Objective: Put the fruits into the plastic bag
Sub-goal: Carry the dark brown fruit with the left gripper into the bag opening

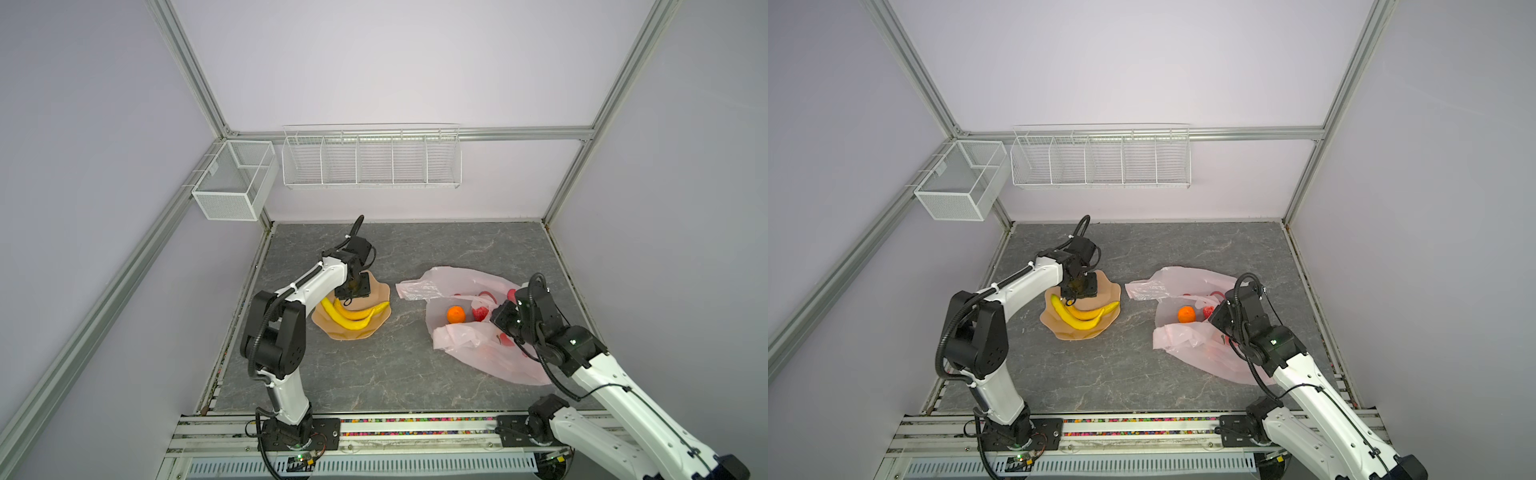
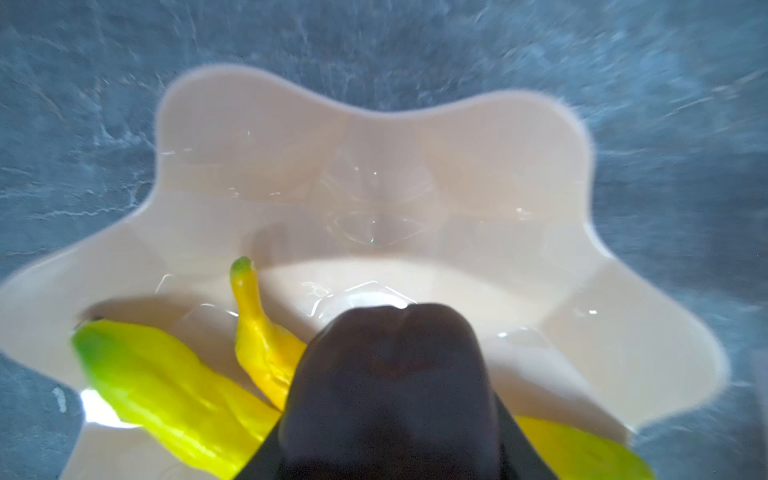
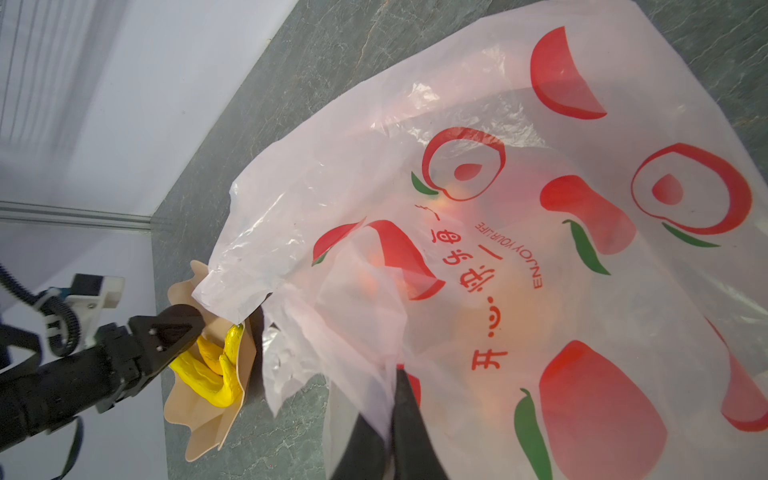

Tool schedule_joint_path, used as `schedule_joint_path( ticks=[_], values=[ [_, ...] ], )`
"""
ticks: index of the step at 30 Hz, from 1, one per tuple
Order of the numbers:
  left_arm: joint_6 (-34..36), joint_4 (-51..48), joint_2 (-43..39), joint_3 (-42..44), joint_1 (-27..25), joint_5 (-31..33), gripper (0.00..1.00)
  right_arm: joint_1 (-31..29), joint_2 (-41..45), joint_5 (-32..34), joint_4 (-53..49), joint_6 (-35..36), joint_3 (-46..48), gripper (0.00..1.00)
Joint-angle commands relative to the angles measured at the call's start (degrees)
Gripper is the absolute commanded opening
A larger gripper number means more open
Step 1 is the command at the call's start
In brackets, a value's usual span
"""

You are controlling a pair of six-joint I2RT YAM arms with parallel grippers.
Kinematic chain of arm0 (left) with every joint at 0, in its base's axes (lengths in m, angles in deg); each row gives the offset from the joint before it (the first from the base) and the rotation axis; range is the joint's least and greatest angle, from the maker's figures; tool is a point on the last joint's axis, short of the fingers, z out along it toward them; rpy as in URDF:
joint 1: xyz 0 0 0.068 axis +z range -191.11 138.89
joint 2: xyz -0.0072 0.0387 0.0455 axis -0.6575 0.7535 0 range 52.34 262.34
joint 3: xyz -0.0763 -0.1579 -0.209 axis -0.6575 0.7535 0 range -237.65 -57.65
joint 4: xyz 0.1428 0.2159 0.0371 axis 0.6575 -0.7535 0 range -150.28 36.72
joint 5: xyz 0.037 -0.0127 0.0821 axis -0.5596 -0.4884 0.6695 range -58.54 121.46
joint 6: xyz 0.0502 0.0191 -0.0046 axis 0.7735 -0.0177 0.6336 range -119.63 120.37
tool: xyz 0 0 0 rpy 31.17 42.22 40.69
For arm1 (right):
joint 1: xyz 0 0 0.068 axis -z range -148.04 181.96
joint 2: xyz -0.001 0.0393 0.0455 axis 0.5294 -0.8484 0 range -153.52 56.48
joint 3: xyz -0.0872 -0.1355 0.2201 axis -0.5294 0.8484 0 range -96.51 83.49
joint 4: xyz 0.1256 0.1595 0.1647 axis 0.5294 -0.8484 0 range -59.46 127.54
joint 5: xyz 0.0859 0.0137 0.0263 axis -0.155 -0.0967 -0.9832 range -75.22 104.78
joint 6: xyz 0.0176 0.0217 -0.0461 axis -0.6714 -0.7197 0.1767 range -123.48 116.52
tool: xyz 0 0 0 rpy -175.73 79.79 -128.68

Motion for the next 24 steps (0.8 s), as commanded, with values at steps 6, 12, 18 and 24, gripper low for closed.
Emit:
schedule_joint_path(
  ticks=[6, 12, 18, 24],
  values=[
    [-8.9, 14.4, -13.0, 10.2, 0.3, -30.7, 0.28, -0.3, 0.6, 0.5, -0.1, 1.4, -1.7, 0.09],
    [-34.7, 47.1, -21.5, 31.1, -0.3, -46.0, 0.22, -0.3, 1.0, 0.4, -0.6, 1.9, -1.8, 0.09],
    [-48.9, 62.5, -25.3, 40.6, -3.1, -46.8, 0.23, -0.3, 1.1, 0.2, -0.7, 2.1, -1.8, 0.09],
    [-53.0, 66.2, -22.2, 41.4, -7.3, -46.0, 0.23, -0.3, 0.9, -0.2, -0.7, 2.3, -1.8, 0.09]
  ],
)
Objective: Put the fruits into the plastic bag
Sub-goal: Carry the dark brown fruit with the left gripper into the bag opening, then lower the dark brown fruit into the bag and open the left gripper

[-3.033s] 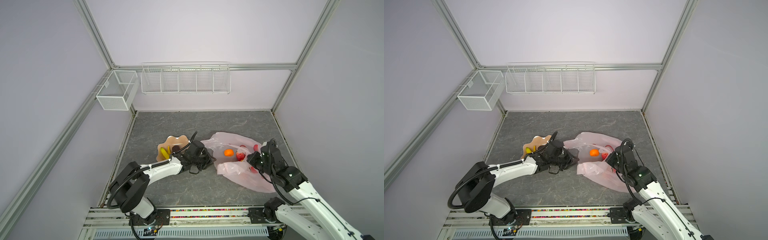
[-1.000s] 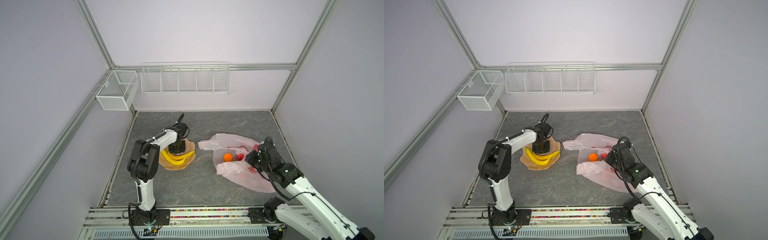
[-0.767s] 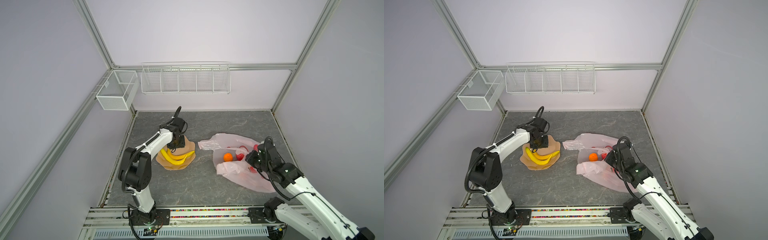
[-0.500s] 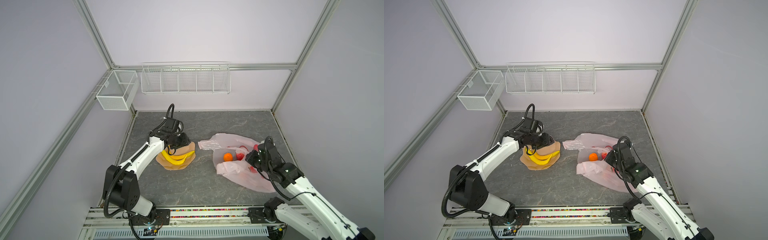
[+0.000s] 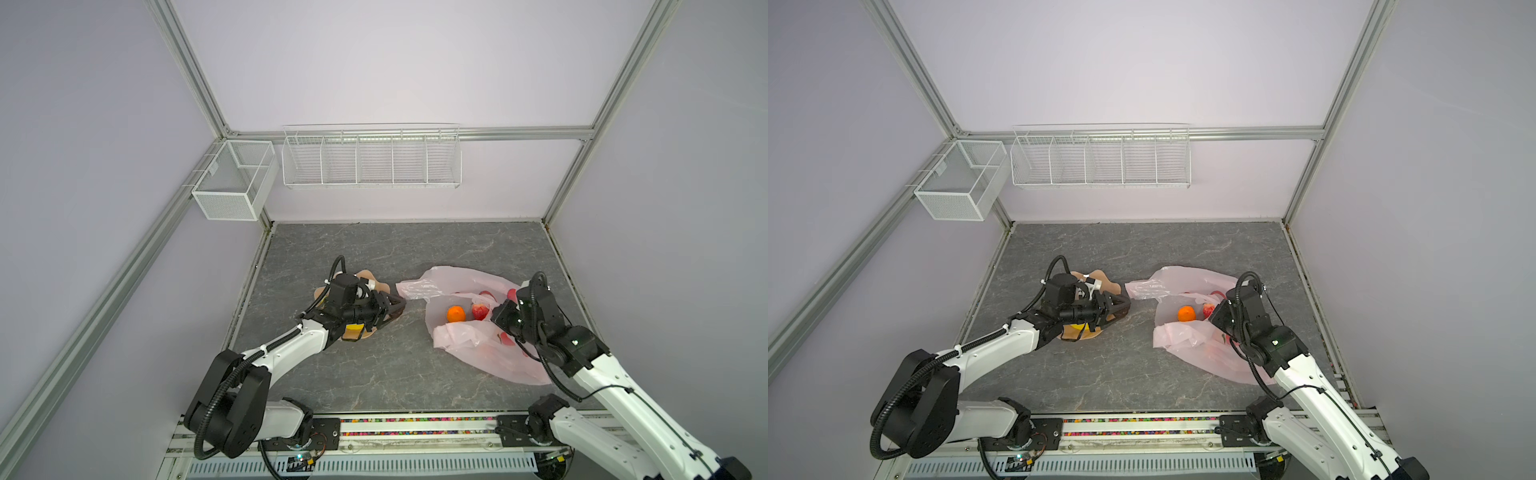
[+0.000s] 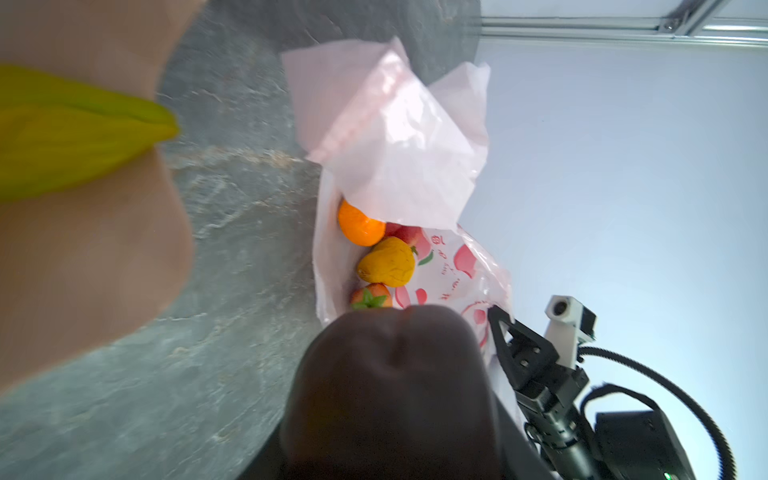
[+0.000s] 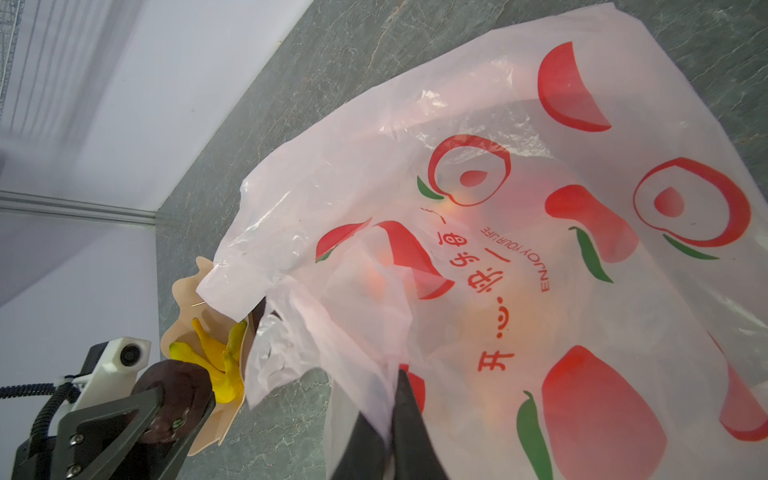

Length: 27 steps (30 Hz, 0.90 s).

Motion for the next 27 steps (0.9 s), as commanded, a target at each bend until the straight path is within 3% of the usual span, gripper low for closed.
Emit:
schedule_joint_path(
  ticks=[1, 13, 27],
  values=[
    [-7.4, 9.3, 2.4, 0.8, -2.1, -0.9, 0.23, -0.3, 0.5, -0.2, -0.6, 0.8, -1.1, 0.09],
    [-17.1, 30.2, 21.3, -3.4, -10.8, 1.7, 0.21, -0.3, 1.8, -0.5, -1.1, 1.3, -1.4, 0.09],
    [-14.4, 22.7, 34.8, -20.3, -16.6, 3.0, 0.19, -0.3, 2.9, -0.4, -1.8, 1.1, -1.1, 0.09]
  ],
)
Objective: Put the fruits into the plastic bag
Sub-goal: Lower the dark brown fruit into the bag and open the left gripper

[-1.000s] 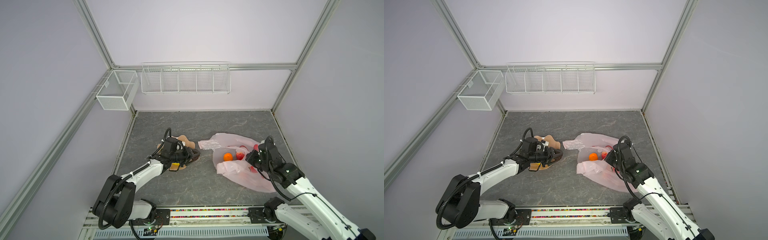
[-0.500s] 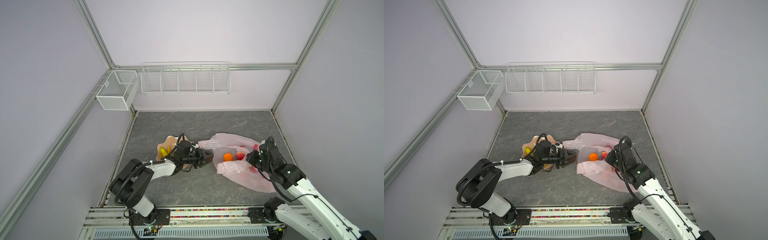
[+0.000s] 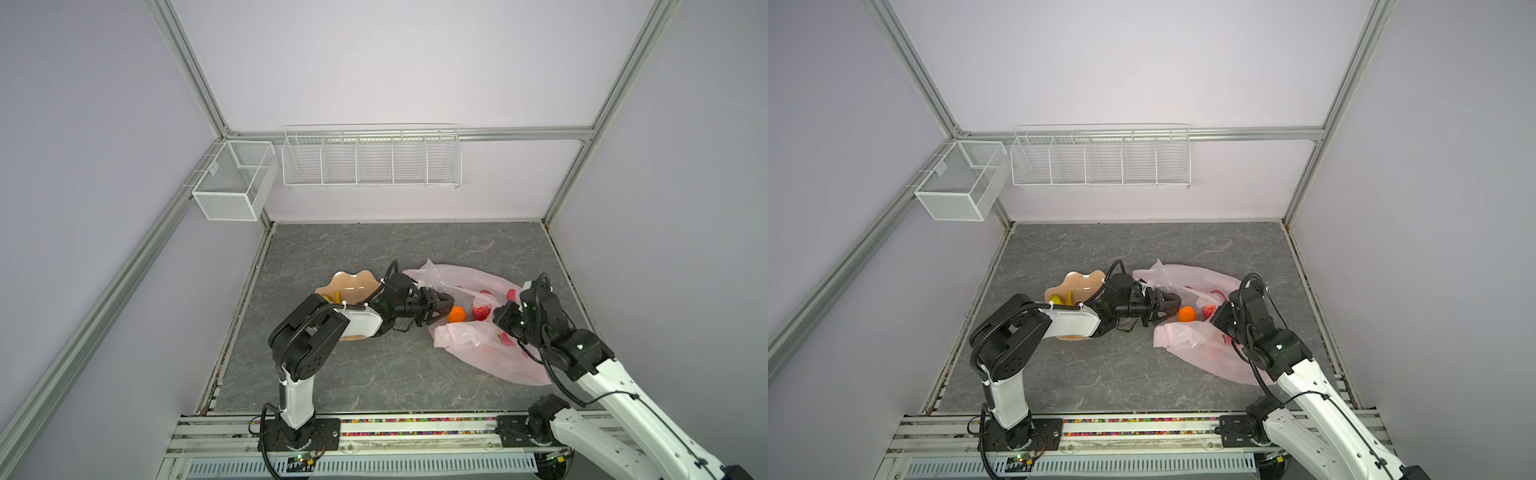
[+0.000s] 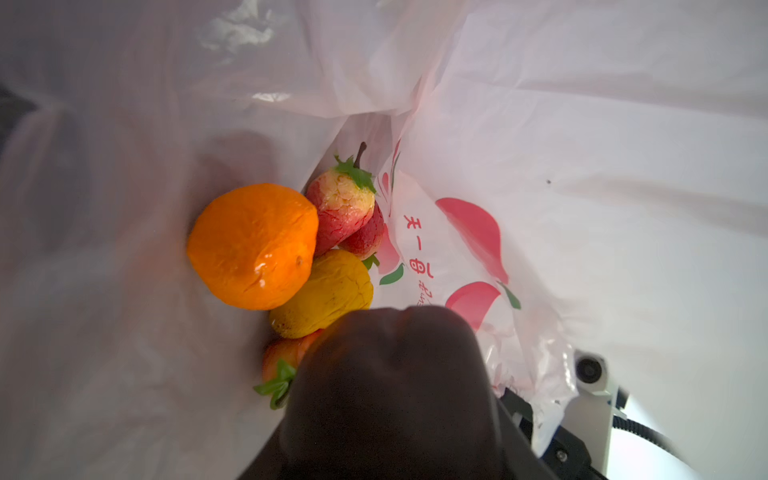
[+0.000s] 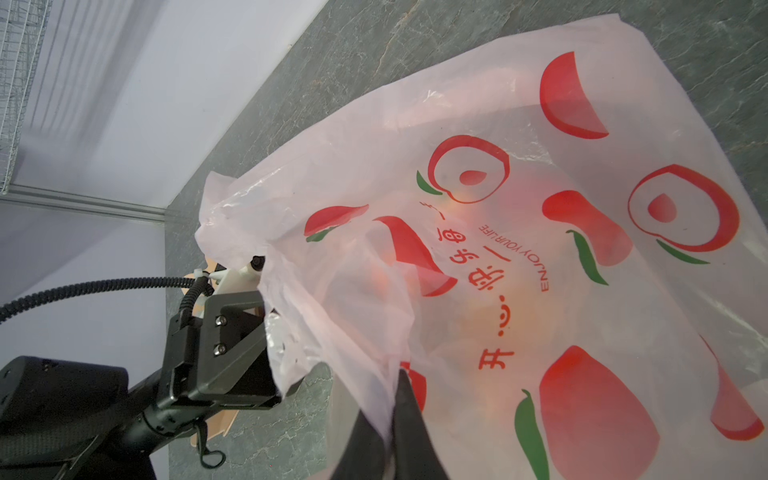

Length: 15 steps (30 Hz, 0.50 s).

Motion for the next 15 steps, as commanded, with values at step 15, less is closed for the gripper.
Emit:
schedule_joint_path(
  ticks=[15],
  values=[
    [5.1, -17.7, 8.3, -14.7, -9.6, 1.3, 0.18, -0.3, 0.6, -0.8, 0.2, -0.2, -0.4, 0.09]
  ],
)
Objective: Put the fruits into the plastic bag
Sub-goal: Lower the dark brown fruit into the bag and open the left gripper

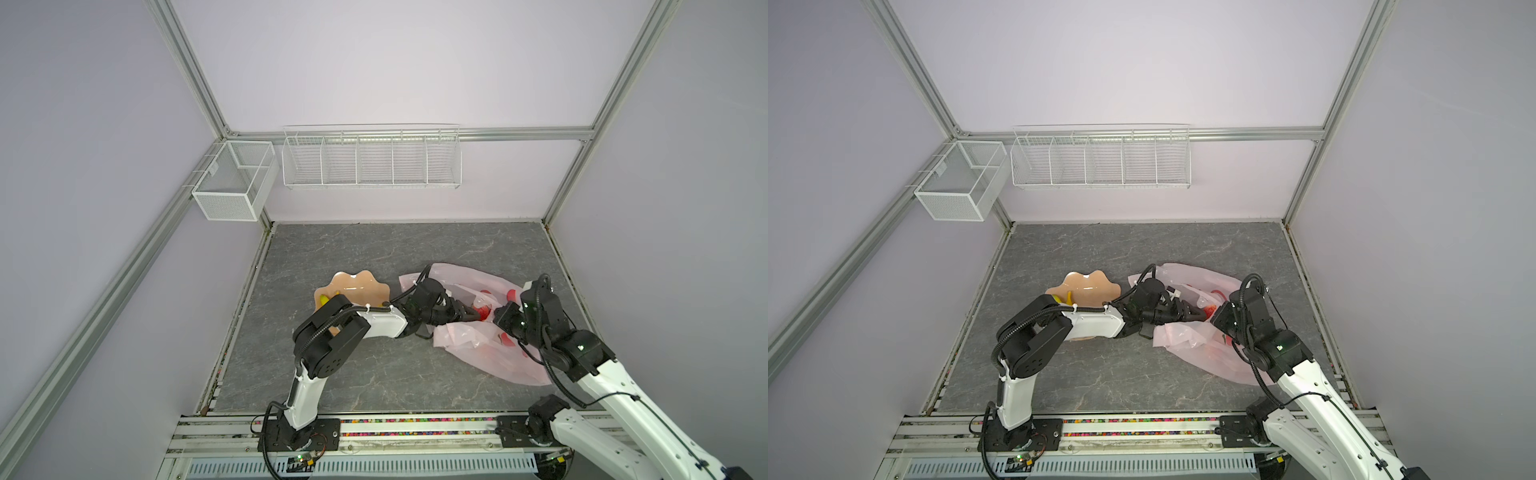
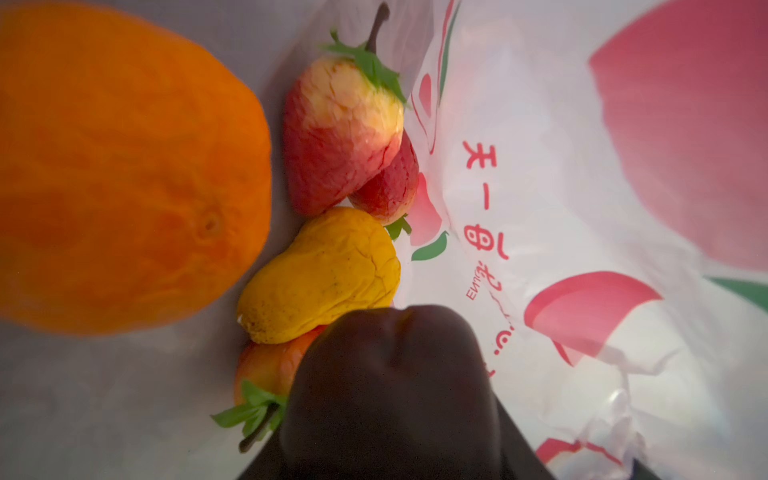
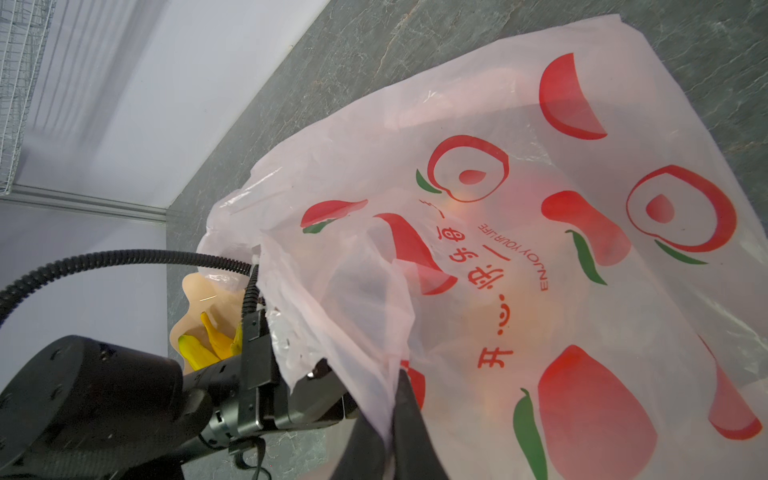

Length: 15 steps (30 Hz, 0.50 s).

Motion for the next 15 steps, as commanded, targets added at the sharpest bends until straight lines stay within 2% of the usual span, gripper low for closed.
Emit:
schedule_joint_path(
  ticks=[1, 6, 10, 13, 15],
  values=[
    [2.5, -7.5, 2.3, -4.3, -0.8, -0.1, 0.18, -0.3, 0.3, -0.9, 0.5, -0.3, -0.2, 0.09],
    [8.1, -20.1, 4.6, -10.7, -1.5, 0.4, 0.2, -0.3, -0.2, -1.4, 1.5, -0.8, 0.1, 0.09],
    [10.1, -24.5, 6.7, -15.0, -2.1, 0.1, 0.4, -0.3, -0.4, -1.6, 1.9, -1.0, 0.3, 0.09],
    [10.6, -25.8, 6.0, -15.7, -2.2, 0.7, 0.64, -0.2, -0.2, -1.4, 1.7, -1.0, 0.3, 0.09],
    [11.0, -26.4, 4.6, -15.3, -2.1, 1.2, 0.76, -0.3, 0.1, -1.1, 1.5, -1.0, 0.3, 0.09]
  ],
)
